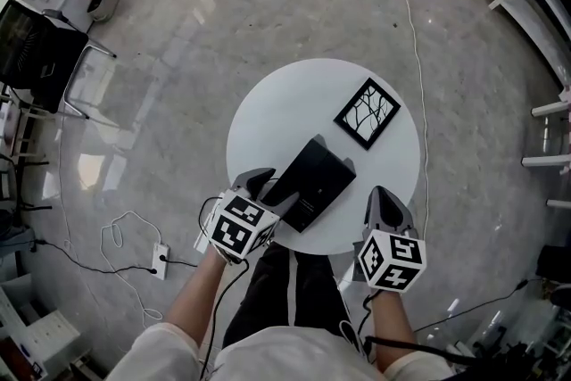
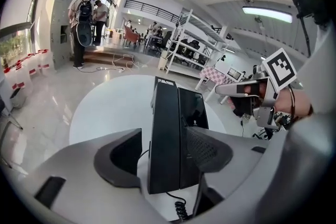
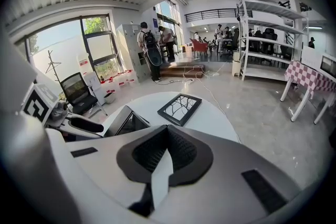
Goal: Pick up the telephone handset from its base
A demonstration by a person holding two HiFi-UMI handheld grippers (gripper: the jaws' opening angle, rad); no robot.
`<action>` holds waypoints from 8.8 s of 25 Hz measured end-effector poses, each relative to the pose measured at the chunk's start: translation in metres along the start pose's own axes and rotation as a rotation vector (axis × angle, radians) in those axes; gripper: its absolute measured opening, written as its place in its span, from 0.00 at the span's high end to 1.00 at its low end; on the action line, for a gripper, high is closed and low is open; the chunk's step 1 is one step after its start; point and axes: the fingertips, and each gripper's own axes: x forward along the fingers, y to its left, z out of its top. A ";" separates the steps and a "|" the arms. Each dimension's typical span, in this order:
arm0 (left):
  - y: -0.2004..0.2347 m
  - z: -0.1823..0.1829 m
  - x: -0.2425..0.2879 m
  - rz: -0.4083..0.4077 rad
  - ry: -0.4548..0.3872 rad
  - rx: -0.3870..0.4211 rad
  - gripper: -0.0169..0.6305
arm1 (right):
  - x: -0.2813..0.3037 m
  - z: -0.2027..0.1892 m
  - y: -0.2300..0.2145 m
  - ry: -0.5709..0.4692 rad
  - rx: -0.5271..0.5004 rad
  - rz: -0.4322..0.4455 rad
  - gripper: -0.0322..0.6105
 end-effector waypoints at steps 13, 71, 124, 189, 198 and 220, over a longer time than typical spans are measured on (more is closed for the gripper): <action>-0.009 0.000 0.029 -0.114 0.053 0.019 0.50 | -0.005 -0.010 -0.020 0.013 0.032 -0.033 0.91; -0.010 0.004 0.023 -0.048 0.068 0.063 0.66 | -0.001 -0.028 -0.018 0.043 0.079 0.015 0.91; -0.031 0.013 0.002 0.068 0.127 0.137 0.85 | -0.011 -0.010 -0.002 0.004 0.084 0.054 0.91; -0.049 0.198 -0.137 0.159 -0.437 0.174 0.84 | -0.065 0.150 0.031 -0.306 0.097 0.100 0.91; -0.071 0.214 -0.180 0.245 -0.596 0.284 0.84 | -0.098 0.152 0.024 -0.335 0.109 0.057 0.91; -0.073 0.212 -0.192 0.370 -0.681 0.149 0.84 | -0.117 0.191 0.029 -0.485 -0.063 0.118 0.91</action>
